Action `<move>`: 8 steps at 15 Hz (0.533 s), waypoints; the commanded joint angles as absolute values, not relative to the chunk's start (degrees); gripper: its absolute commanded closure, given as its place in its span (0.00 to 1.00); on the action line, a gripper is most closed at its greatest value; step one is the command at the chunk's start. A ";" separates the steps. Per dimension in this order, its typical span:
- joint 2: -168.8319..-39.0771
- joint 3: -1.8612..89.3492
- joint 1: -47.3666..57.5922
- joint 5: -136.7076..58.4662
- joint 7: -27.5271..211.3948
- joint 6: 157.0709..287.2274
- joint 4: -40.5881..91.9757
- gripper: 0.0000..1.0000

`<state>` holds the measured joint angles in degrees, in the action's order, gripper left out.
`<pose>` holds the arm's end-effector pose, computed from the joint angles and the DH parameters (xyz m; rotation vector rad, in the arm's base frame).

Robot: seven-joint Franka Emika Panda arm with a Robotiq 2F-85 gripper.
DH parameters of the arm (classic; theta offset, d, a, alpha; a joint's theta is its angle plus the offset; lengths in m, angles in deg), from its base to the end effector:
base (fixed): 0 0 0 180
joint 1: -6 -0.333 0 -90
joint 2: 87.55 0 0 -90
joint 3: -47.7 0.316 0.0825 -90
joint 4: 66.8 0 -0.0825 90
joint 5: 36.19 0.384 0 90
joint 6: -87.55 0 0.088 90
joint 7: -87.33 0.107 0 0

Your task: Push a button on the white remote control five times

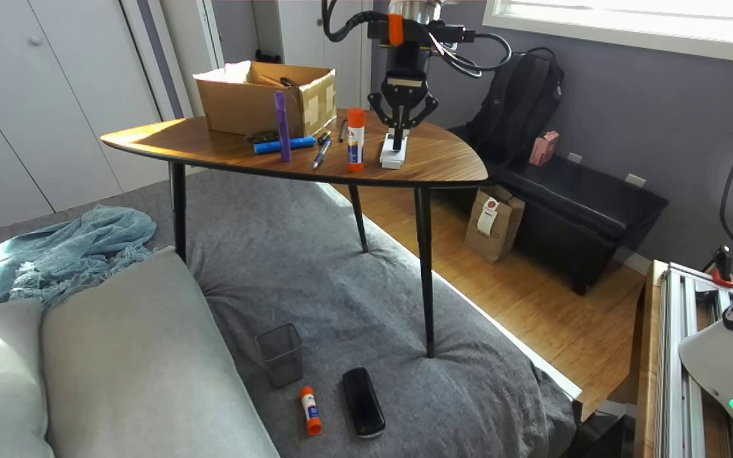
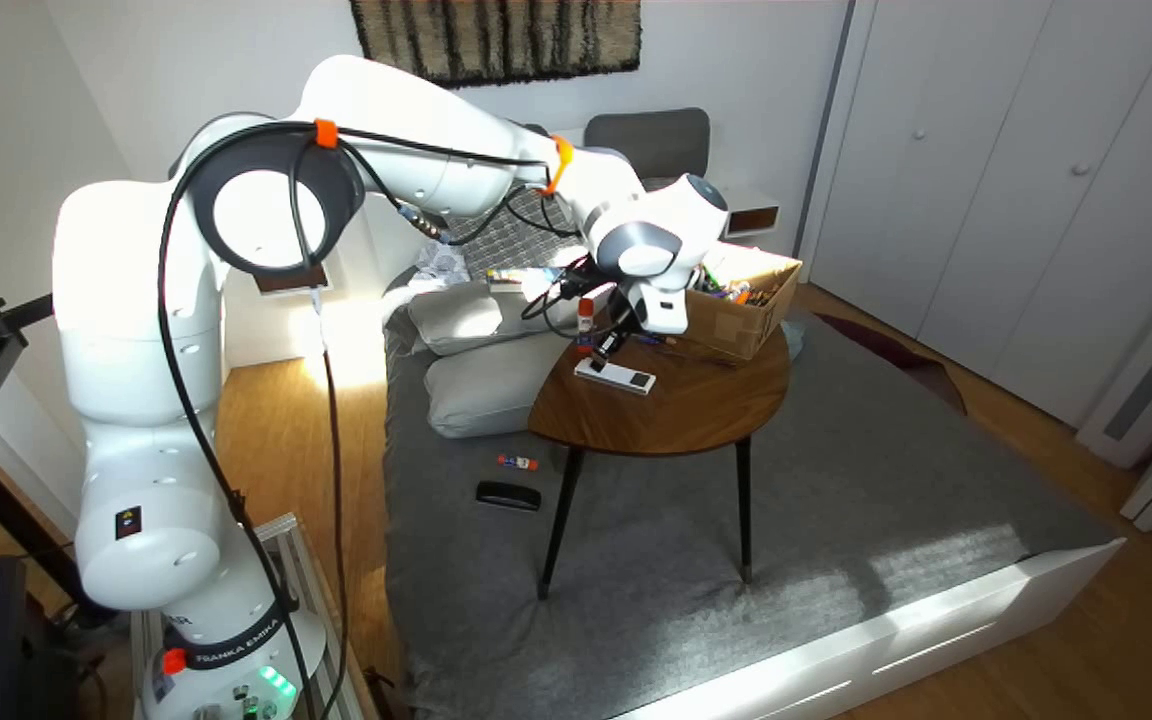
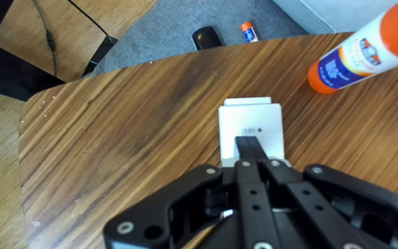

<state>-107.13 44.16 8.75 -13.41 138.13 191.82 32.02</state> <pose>0.6228 -0.0336 0.3731 -2.4093 1.5484 0.5177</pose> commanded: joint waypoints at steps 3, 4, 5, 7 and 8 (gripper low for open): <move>-106.37 43.72 8.89 -12.21 138.49 191.94 33.07 1.00; -106.47 43.73 8.88 -12.24 138.44 192.13 33.05 1.00; -106.70 43.83 8.96 -11.97 138.18 191.88 32.92 1.00; -107.01 43.98 9.05 -11.51 137.66 192.02 32.80 1.00; -107.14 43.98 9.02 -11.45 137.74 192.05 32.76 1.00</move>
<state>-107.21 43.87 8.89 -13.22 138.15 191.81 32.08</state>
